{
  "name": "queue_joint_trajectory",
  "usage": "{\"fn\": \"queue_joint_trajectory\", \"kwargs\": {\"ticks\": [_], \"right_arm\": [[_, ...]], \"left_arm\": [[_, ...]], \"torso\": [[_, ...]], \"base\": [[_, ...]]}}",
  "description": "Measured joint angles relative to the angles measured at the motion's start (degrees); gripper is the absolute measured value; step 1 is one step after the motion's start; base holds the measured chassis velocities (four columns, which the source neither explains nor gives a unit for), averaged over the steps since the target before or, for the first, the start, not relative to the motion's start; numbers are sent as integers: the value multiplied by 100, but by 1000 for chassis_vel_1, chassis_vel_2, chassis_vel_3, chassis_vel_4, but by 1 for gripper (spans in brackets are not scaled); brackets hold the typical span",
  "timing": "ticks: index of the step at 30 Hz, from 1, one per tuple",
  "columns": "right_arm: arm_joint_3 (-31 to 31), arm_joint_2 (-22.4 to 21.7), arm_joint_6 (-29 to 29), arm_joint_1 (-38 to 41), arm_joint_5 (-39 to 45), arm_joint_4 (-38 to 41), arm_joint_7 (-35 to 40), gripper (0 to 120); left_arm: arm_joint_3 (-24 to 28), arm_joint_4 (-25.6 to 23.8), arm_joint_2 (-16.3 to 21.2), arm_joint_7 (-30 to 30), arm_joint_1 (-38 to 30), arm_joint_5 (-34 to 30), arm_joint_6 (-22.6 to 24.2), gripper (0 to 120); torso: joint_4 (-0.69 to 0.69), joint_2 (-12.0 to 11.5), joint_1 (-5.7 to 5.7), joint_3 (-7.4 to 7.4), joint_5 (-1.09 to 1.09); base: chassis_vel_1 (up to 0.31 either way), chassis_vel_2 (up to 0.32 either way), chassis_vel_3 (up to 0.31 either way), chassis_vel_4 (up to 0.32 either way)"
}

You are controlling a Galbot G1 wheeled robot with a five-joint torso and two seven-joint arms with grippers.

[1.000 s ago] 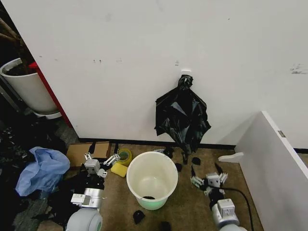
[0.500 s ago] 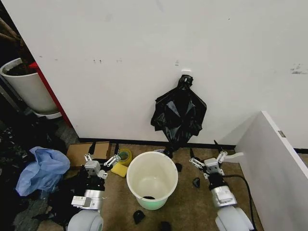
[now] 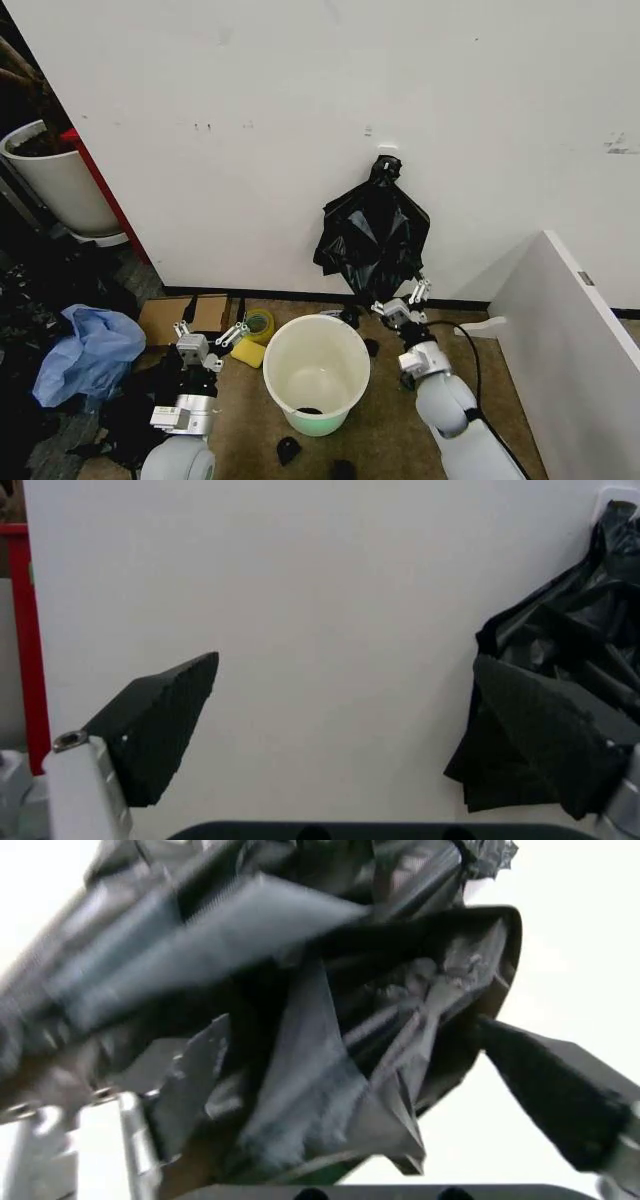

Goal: Place the garbage bag over the trash bin.

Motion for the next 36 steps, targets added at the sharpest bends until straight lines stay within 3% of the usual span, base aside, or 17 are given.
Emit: {"fn": "queue_joint_trajectory", "kwargs": {"ticks": [14, 20, 22, 24, 26, 29, 36], "right_arm": [[129, 111, -502, -230, -711, 44, 302, 40], [128, 141, -471, -247, -256, 72, 322, 14], [128, 141, -471, -247, -256, 72, 322, 14], [130, 150, -429, -199, -30, 24, 275, 2], [127, 160, -386, -162, 185, -19, 263, 0], [83, 171, -227, -148, 689, -23, 248, 0], [-366, 73, 633, -258, 4254, 554, -644, 0]], "left_arm": [[36, 14, 2, -18, 32, 23, -40, 100], [59, -27, 53, -18, 27, 32, -43, 100], [59, -27, 53, -18, 27, 32, -43, 100], [67, -46, 74, -18, 1, 32, -31, 100], [73, -49, 96, -18, -17, 26, -19, 100], [91, -47, 158, -6, -57, -2, -17, 100], [305, 206, 802, 1149, -676, -868, -522, 100]], "torso": [[0, 0, 0, 0, 1], [0, 0, 0, 0, 1], [0, 0, 0, 0, 1], [1, 0, 0, -1, 1], [1, 0, 0, 0, 1], [1, 0, 0, 0, 0], [1, 0, 0, 0, -1]], "base": [[0, 0, 0, 0], [0, 0, 0, 0], [0, 0, 0, 0], [0, 0, 0, 0], [0, 0, 0, 0], [0, 0, 0, 0], [0, 0, 0, 0]]}}
